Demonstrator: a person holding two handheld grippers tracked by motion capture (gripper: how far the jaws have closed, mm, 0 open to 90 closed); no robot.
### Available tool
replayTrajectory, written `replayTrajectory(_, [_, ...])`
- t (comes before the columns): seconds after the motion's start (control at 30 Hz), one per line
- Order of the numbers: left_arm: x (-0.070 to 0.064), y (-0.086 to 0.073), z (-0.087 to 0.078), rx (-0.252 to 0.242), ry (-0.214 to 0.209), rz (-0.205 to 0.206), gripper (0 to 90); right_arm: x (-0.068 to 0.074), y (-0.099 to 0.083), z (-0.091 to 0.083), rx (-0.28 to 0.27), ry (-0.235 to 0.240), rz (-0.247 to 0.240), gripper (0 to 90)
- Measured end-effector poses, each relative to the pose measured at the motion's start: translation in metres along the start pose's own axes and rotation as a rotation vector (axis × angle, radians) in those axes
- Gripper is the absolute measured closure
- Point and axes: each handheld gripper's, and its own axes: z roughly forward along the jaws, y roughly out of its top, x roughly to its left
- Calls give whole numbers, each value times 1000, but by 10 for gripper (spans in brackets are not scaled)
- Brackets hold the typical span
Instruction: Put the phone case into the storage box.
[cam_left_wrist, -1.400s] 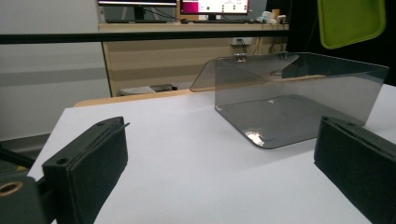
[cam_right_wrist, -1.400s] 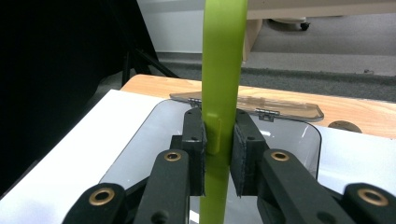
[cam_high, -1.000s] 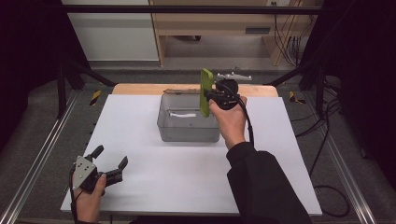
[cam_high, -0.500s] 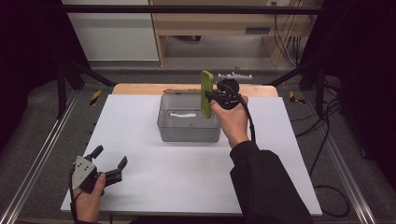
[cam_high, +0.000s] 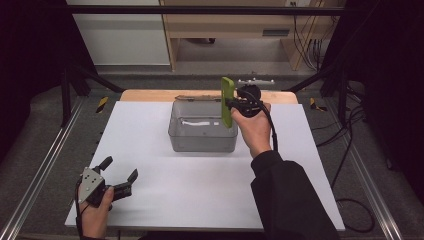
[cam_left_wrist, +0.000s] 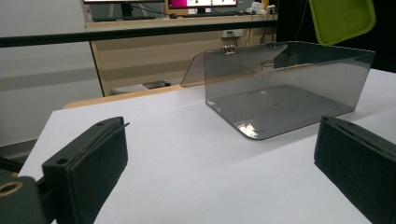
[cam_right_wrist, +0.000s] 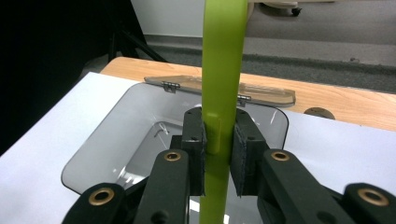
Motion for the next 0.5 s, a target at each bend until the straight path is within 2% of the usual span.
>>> replayTrajectory(0.2, [-1, 0, 1, -3, -21, 0, 25, -3, 0, 0, -2, -16, -7, 776])
replayTrajectory(0.3, [-1, -1, 1, -14, -48, -16, 24, -3, 0, -1, -11, -31, -6, 776])
replayTrajectory(0.5, [0, -1, 1, -42, -89, -62, 24, -2, -1, -4, -12, -30, -12, 776])
